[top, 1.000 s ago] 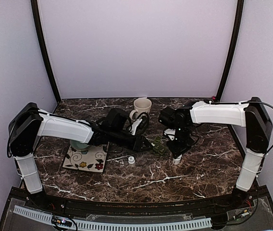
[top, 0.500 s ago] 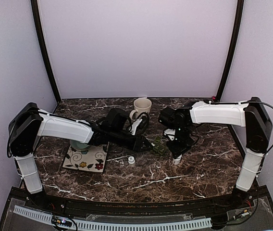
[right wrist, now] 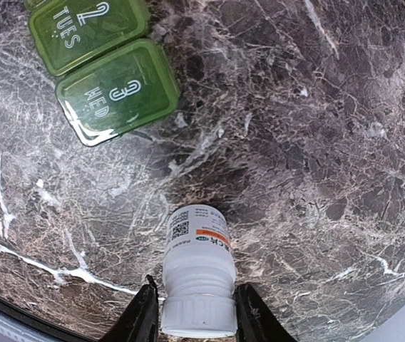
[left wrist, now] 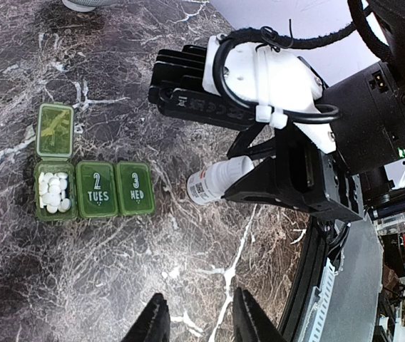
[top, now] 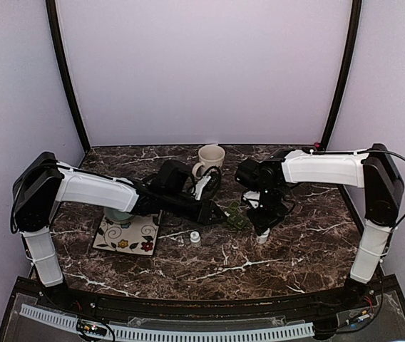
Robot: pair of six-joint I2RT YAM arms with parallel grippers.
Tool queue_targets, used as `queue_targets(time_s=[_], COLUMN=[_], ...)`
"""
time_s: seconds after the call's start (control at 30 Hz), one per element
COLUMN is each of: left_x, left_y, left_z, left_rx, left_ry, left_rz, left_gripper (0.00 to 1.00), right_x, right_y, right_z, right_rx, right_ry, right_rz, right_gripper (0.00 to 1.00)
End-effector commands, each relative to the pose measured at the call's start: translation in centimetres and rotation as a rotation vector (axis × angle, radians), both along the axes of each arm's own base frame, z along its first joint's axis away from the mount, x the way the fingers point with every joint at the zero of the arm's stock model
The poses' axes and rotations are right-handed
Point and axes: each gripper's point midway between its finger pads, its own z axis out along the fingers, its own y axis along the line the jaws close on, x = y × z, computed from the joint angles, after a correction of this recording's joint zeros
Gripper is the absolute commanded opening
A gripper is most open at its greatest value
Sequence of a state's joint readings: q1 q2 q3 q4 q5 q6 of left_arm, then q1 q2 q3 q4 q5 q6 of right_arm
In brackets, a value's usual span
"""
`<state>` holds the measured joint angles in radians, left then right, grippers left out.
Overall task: Sort the pills into containers
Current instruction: Place the lid of the pill bottle on the pill bottle.
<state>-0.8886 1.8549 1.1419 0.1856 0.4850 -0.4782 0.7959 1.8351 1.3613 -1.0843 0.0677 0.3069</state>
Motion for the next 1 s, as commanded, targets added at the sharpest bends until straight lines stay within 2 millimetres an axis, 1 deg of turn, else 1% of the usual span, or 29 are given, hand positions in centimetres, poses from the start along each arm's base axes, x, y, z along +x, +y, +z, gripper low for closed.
queue_targets(time_s=[0.0,0.13,0.4,0.97], left_x=[-0.3,-0.3,-0.3,-0.3], left_y=[-0.2,-0.2,-0.2,-0.1], left_z=[0.5,0.4,0.2,0.1], left_rx=[-0.014,-0.013,-0.01,-0.005], left_ry=[-0.015,-0.014,-0.012,-0.012], left_rz=[-0.011,-0.011,-0.012,-0.015], left_gripper=[0.31,0.32,0.31,0.32], right_x=[0.2,0.3,0.5,1.1], right_y=[-0.1,0.0,-0.1,0.1], right_z=[-0.1,0.0,-0.2,0.9], right_rx=[0.004,0.006,-0.002,0.006], right_ry=[0.004,0.0,-0.002,-0.035], right_rz=[-0.005,-0.003,-0.006,-0.012], right_gripper=[0.37,0.4,0.41,0.43])
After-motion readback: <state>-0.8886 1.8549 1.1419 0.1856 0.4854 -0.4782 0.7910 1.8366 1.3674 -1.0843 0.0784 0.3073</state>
